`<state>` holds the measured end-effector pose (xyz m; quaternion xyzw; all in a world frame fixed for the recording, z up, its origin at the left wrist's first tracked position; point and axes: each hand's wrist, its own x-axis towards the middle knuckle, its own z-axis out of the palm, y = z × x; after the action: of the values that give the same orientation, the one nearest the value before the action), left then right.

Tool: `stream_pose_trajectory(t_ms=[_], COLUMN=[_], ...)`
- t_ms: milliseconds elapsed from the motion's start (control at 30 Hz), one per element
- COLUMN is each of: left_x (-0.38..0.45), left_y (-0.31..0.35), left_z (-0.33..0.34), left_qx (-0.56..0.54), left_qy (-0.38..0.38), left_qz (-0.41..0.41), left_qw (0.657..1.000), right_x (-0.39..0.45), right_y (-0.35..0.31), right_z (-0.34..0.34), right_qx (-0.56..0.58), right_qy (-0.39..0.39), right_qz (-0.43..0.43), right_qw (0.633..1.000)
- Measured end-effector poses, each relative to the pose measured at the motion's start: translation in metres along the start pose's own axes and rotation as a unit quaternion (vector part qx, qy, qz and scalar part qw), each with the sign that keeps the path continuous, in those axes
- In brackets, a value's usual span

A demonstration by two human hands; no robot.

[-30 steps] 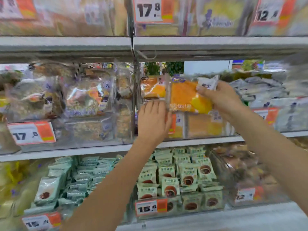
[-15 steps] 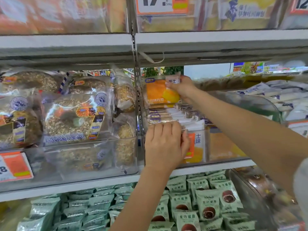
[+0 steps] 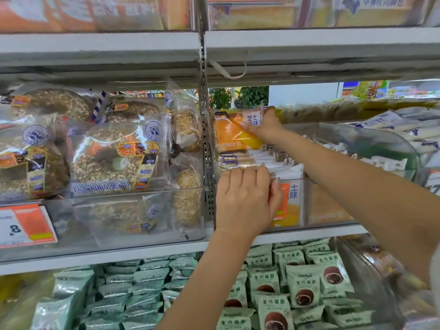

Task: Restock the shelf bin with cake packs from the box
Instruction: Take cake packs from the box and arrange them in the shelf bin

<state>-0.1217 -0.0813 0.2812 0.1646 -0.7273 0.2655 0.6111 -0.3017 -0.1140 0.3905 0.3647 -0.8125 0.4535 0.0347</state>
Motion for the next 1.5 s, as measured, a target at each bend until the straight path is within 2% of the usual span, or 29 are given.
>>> stream_pose_trajectory(t_ms=[100, 200, 400, 467, 567, 633, 733, 800, 867, 967, 1033, 1133, 1233, 1300, 1333, 1433, 1500], left_x=[0.003, 0.005, 0.0, -0.012, -0.049, -0.087, -0.152, -0.196, -0.225, -0.276, -0.314, -0.367, -0.409, -0.429, -0.438, -0.454, -0.458], left_y=[-0.001, -0.003, -0.003, 0.0, 0.01, 0.021, 0.041, 0.055, 0.066, 0.077, 0.082, 0.085, 0.088, 0.094, 0.097, 0.109, 0.112], left_z=[-0.003, -0.006, -0.019, -0.034, -0.065, -0.087, -0.111, -0.123, -0.137, -0.156, -0.17, -0.189, -0.206, -0.215, -0.219, -0.228, -0.229], left_qx=[-0.006, -0.013, -0.038, -0.055, -0.109, -0.162, -0.209, -0.229, -0.239, -0.216, -0.198, -0.181, -0.158, -0.135, -0.129, -0.14, -0.158], left_qy=[-0.027, -0.067, -0.174, -0.181, -0.157, -0.161, -0.24, -0.333, -0.448, -0.626, -0.699, -0.772, -0.85, -0.873, -0.878, -0.876, -0.873], left_qz=[-0.001, 0.0, 0.031, 0.037, 0.096, 0.115, 0.1, 0.088, 0.042, -0.003, -0.025, -0.08, -0.121, -0.119, -0.115, -0.125, -0.142], left_qw=[1.0, 0.998, 0.984, 0.981, 0.977, 0.967, 0.943, 0.911, 0.861, 0.749, 0.686, 0.605, 0.488, 0.453, 0.447, 0.444, 0.439], right_x=[-0.006, -0.027, -0.12, -0.157, -0.219, -0.263, -0.327, -0.365, -0.398, -0.447, -0.475, -0.509, -0.537, -0.556, -0.562, -0.573, -0.576], right_y=[-0.004, -0.013, -0.006, 0.01, 0.046, 0.081, 0.137, 0.173, 0.201, 0.243, 0.271, 0.298, 0.322, 0.335, 0.341, 0.349, 0.344], right_z=[-0.011, -0.029, -0.062, -0.072, -0.076, -0.065, -0.034, -0.01, 0.011, 0.042, 0.06, 0.081, 0.099, 0.11, 0.115, 0.128, 0.139], right_qx=[-0.001, 0.05, 0.044, 0.041, -0.011, -0.022, -0.033, -0.058, -0.043, -0.026, -0.055, -0.113, -0.163, -0.183, -0.191, -0.216, -0.22], right_qy=[0.018, 0.044, 0.113, 0.138, 0.208, 0.219, 0.158, 0.102, 0.031, -0.09, -0.167, -0.307, -0.451, -0.496, -0.512, -0.574, -0.608], right_qz=[0.018, 0.003, -0.124, -0.176, -0.223, -0.213, -0.144, -0.086, -0.018, 0.062, 0.098, 0.159, 0.221, 0.248, 0.255, 0.278, 0.266], right_qw=[1.0, 0.998, 0.985, 0.974, 0.952, 0.952, 0.976, 0.989, 0.998, 0.994, 0.98, 0.932, 0.849, 0.812, 0.798, 0.74, 0.715])
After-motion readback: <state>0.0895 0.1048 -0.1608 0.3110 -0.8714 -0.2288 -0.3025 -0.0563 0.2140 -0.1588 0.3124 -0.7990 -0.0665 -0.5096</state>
